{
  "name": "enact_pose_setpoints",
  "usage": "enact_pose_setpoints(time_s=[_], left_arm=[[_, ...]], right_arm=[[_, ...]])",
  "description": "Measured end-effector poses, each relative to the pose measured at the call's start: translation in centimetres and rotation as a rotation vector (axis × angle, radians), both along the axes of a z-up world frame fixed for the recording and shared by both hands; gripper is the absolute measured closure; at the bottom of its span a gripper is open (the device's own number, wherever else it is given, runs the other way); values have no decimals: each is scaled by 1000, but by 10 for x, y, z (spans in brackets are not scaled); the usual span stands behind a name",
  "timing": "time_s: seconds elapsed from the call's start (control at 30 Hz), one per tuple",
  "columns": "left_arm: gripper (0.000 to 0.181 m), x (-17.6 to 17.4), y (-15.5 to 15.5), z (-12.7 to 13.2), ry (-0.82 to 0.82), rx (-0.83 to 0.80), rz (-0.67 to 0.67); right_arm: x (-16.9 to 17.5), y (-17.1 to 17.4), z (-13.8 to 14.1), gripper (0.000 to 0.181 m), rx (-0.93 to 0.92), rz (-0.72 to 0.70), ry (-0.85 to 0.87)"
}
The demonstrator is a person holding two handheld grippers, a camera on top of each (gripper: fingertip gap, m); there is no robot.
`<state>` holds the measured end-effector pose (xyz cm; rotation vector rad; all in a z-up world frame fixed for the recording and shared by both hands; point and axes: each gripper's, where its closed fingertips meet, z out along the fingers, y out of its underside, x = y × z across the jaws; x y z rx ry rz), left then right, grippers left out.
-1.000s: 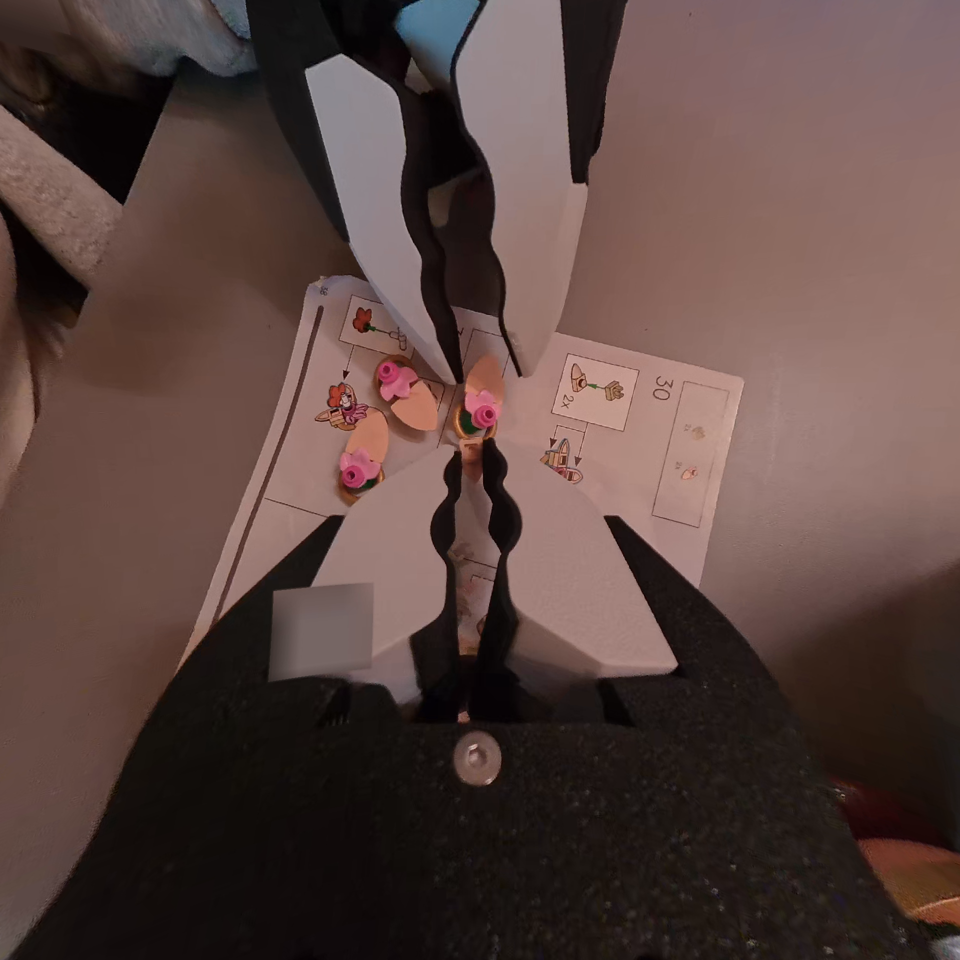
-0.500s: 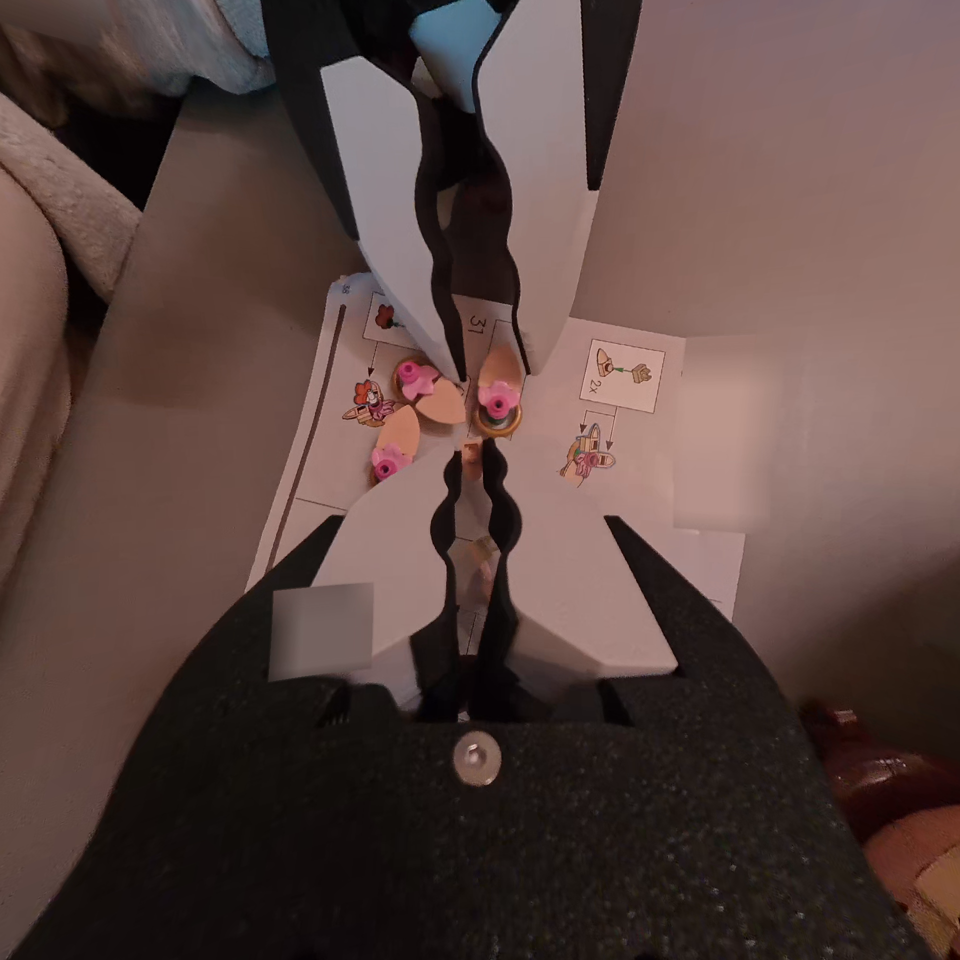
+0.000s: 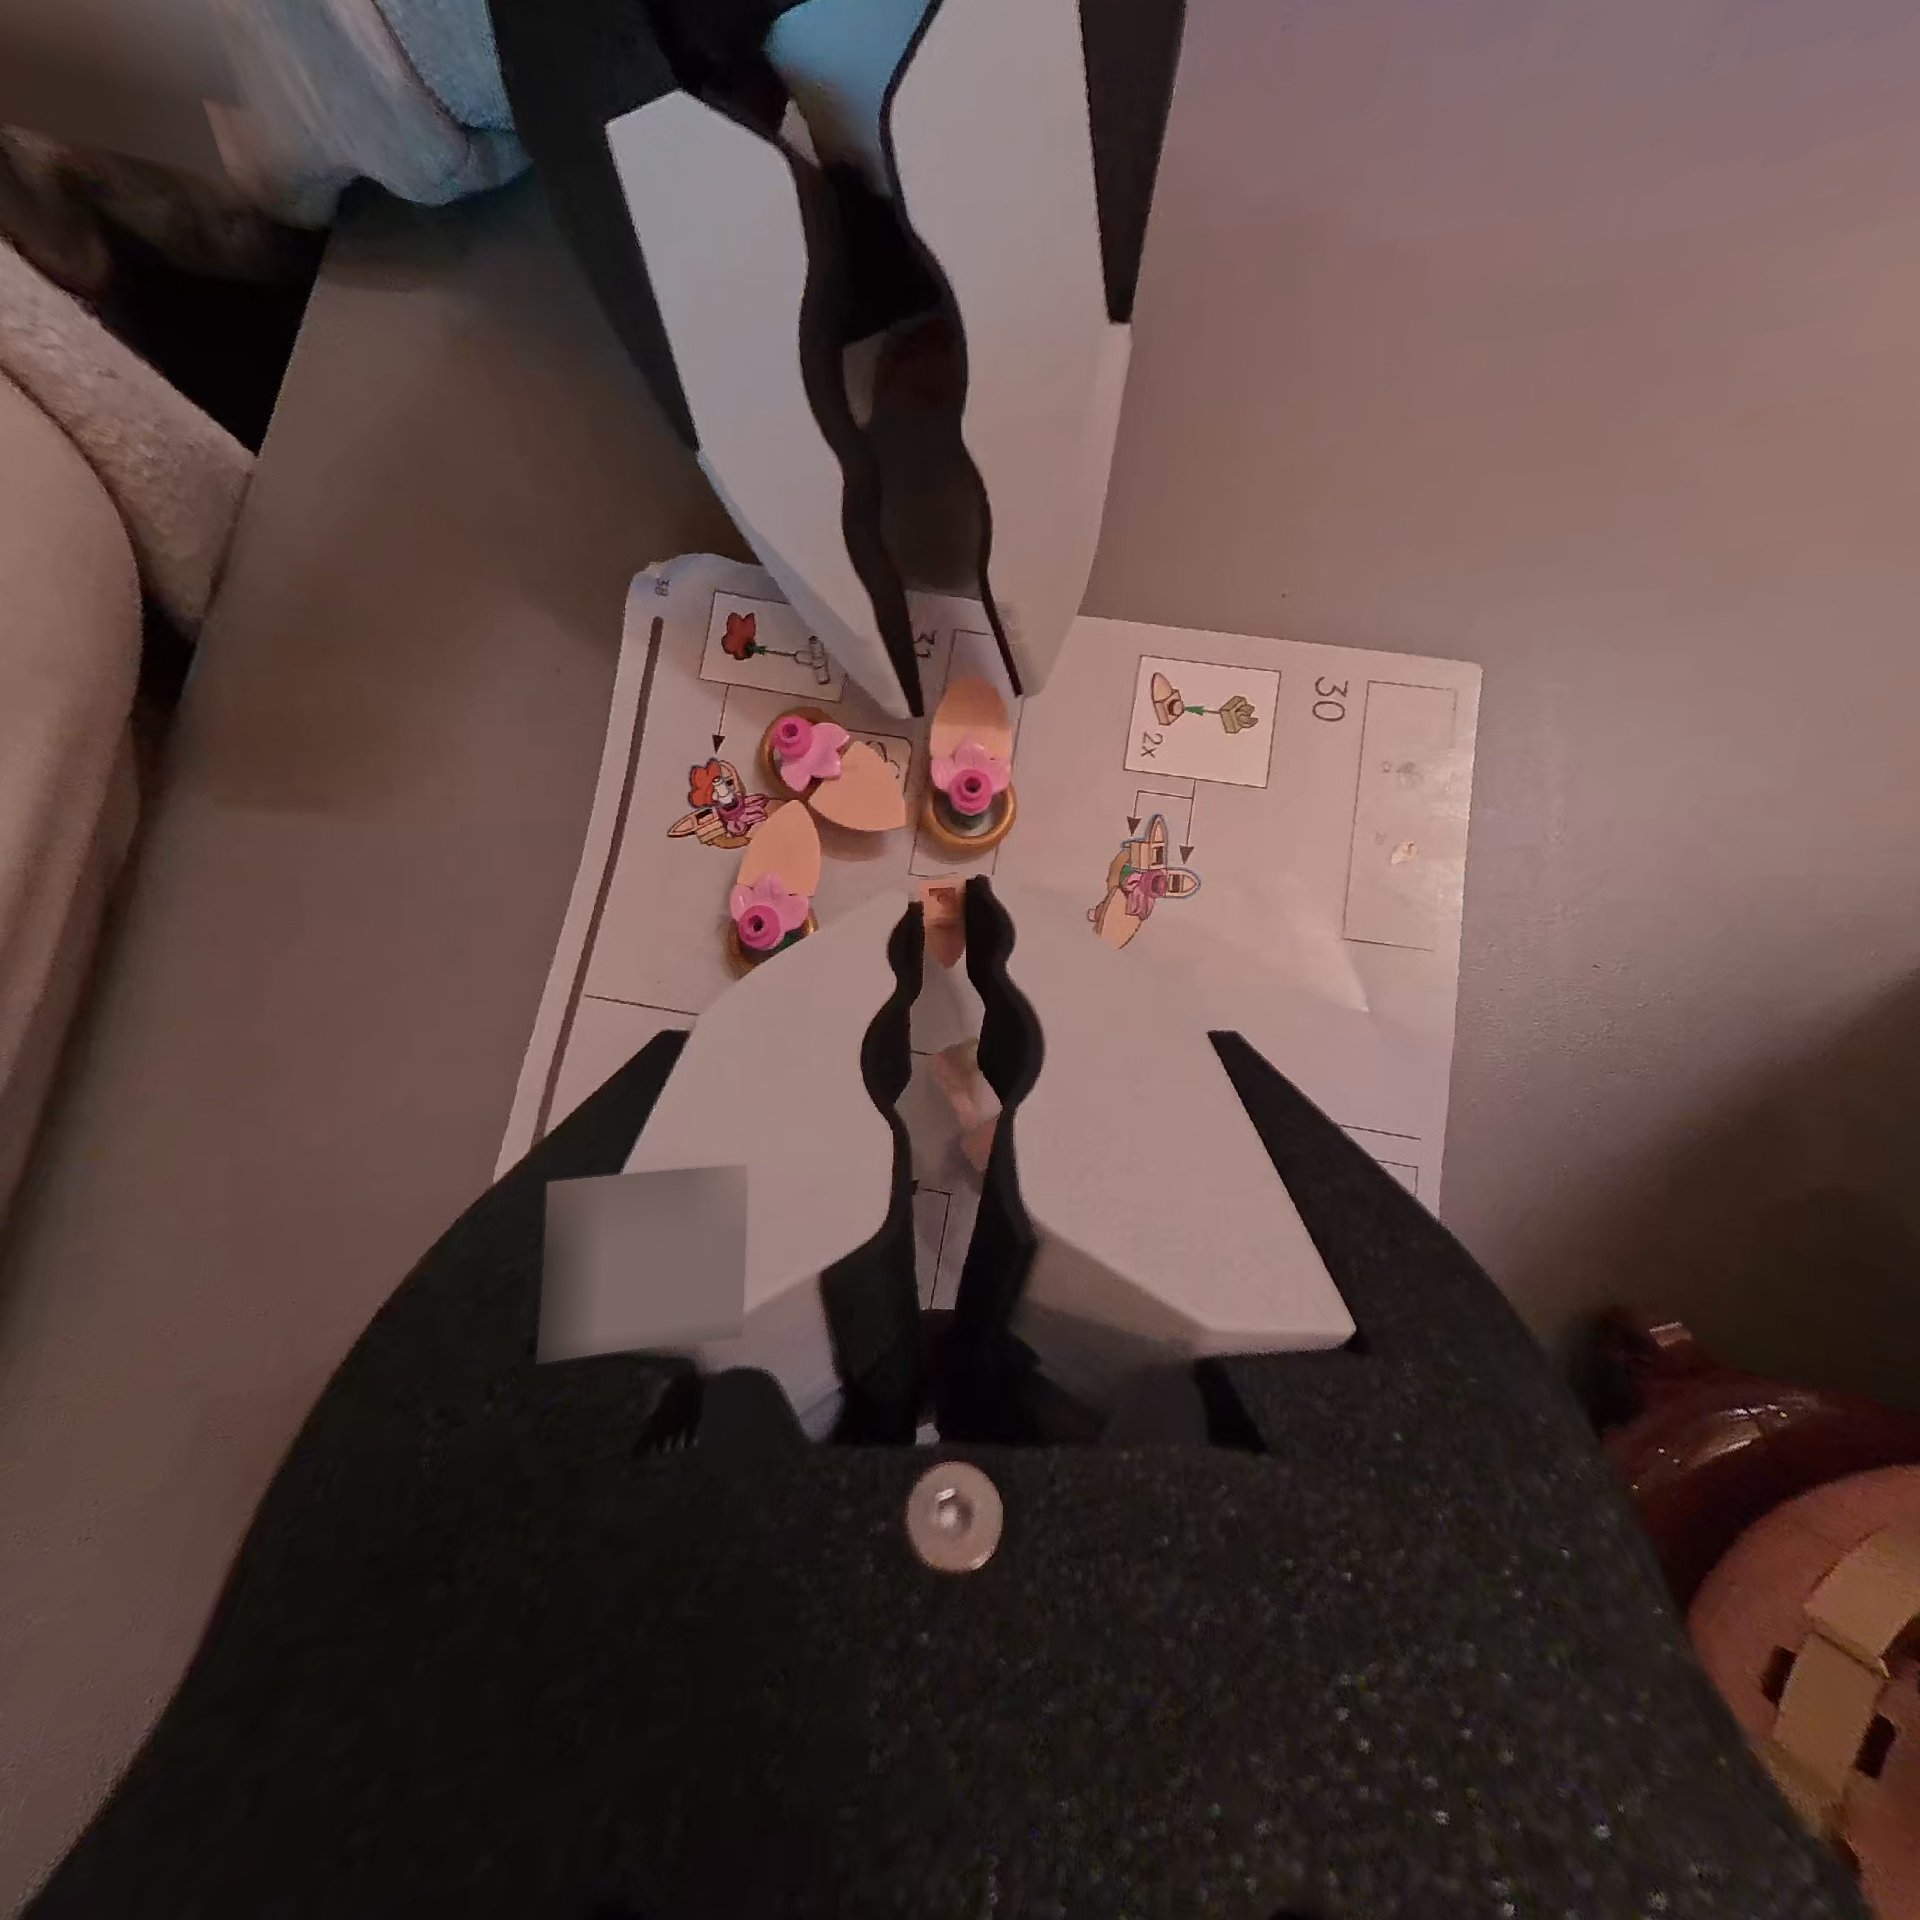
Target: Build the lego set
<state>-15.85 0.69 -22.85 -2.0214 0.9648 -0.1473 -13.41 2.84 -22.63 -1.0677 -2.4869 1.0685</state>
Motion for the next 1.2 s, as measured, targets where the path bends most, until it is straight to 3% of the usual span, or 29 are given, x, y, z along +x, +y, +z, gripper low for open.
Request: enact_pose_setpoints(time_s=[0.3, 0.67, 1.2], left_arm=[[166, 4, 3, -7, 16, -25, -28], [166, 5, 2, -8, 14, -23, -188], [166, 6, 4, -8, 29, -9, -197]], right_arm=[[-8, -4, -2, 173, 6, 81, 16], [-12, -4, -6, 174, 101, 260, 42], [-11, -5, -8, 174, 185, 248, -45]])
